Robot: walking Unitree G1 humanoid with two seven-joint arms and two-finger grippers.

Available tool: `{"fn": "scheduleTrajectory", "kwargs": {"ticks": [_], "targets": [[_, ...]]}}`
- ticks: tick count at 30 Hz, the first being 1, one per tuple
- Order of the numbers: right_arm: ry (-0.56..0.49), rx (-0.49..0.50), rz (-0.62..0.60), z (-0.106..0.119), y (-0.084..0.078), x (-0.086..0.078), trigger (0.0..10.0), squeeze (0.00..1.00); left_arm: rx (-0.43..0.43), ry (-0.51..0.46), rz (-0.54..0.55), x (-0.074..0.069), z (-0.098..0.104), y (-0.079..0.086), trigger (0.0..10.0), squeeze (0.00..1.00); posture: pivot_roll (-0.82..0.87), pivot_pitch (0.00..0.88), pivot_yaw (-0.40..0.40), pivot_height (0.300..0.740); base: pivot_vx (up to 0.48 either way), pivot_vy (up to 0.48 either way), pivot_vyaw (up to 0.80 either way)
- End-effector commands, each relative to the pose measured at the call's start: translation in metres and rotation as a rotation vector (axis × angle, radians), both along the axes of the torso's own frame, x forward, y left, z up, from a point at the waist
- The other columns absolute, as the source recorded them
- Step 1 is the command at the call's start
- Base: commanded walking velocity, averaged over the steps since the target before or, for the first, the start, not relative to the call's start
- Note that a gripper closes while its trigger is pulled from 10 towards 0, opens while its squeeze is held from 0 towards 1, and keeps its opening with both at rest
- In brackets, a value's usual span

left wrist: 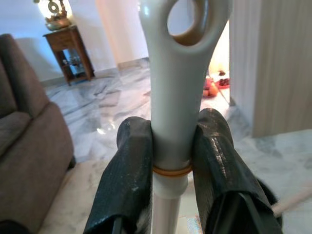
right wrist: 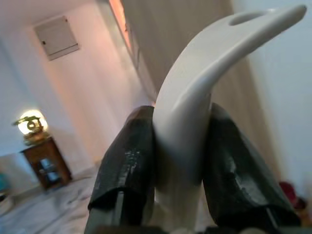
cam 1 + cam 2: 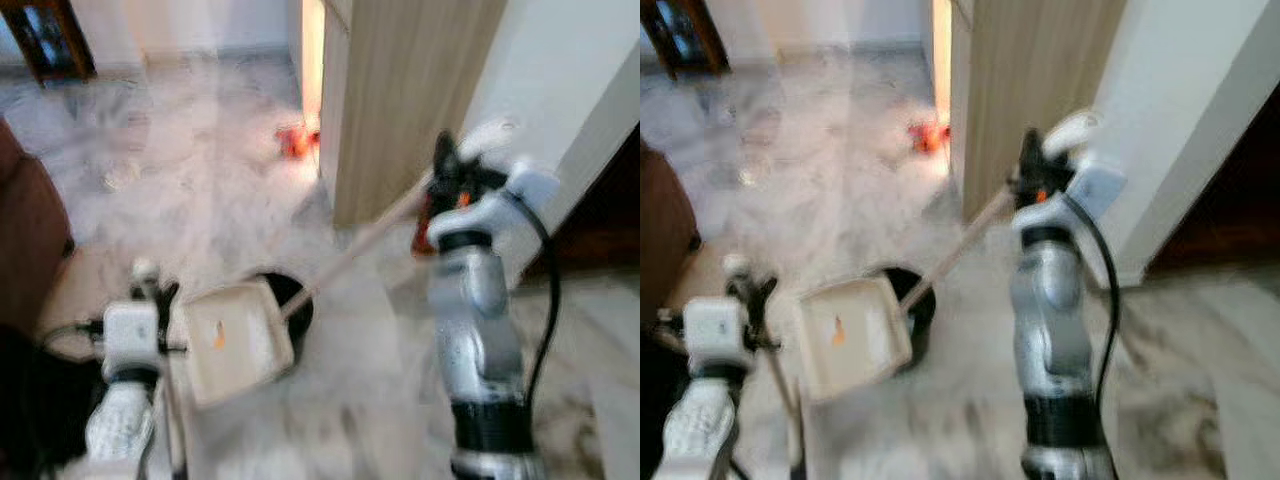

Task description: Sweep floor

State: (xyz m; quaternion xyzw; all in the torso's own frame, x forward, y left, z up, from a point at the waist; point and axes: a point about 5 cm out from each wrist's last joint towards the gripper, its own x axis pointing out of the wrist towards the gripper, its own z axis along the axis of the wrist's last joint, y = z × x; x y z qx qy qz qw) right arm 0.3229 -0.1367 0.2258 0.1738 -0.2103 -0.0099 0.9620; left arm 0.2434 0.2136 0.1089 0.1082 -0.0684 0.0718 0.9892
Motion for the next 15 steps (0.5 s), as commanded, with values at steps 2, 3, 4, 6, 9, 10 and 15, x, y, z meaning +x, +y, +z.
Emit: {"fn": "scheduleTrajectory", "kwargs": {"ticks": [2, 3, 4, 6, 9, 10, 15], "targets": [[-0.073, -0.006, 0.008, 0.0163, 0.0053, -0.0035, 10.0, 0.0, 0.011, -0.041, 0.011, -0.0002, 0.0089, 0.0044, 10.0, 0.0, 0.15, 0.067, -0.036, 0.74, 0.304, 0.0, 0.0], [-0.073, -0.008, 0.008, 0.0163, 0.0056, -0.0035, 10.0, 0.0, 0.011, -0.042, 0.012, -0.0003, 0.009, 0.0044, 10.0, 0.0, 0.15, 0.069, -0.037, 0.74, 0.304, 0.0, 0.4], [-0.073, -0.008, 0.008, 0.0163, 0.0056, -0.0035, 10.0, 0.0, 0.011, -0.042, 0.012, -0.0003, 0.009, 0.0044, 10.0, 0.0, 0.15, 0.069, -0.037, 0.74, 0.304, 0.0, 0.4], [-0.073, -0.01, 0.01, 0.0162, 0.0063, -0.0035, 10.0, 0.0, 0.011, -0.043, 0.012, -0.0003, 0.0093, 0.0046, 10.0, 0.0, 0.15, 0.068, -0.037, 0.74, 0.306, 0.0, 0.49], [-0.074, -0.011, 0.012, 0.0161, 0.0067, -0.0036, 10.0, 0.0, 0.011, -0.045, 0.012, -0.0002, 0.0096, 0.0044, 10.0, 0.0, 0.15, 0.069, -0.037, 0.74, 0.307, 0.0, 0.54], [-0.074, -0.011, 0.012, 0.0161, 0.0067, -0.0036, 10.0, 0.0, 0.011, -0.045, 0.012, -0.0002, 0.0096, 0.0044, 10.0, 0.0, 0.15, 0.069, -0.037, 0.74, 0.307, 0.0, 0.54], [-0.071, -0.004, 0.019, 0.0156, 0.0069, -0.0035, 10.0, 0.0, 0.008, -0.046, 0.011, 0.0002, 0.0097, 0.0037, 10.0, 0.0, 0.15, 0.069, -0.037, 0.74, 0.305, 0.0, 0.11]]}}
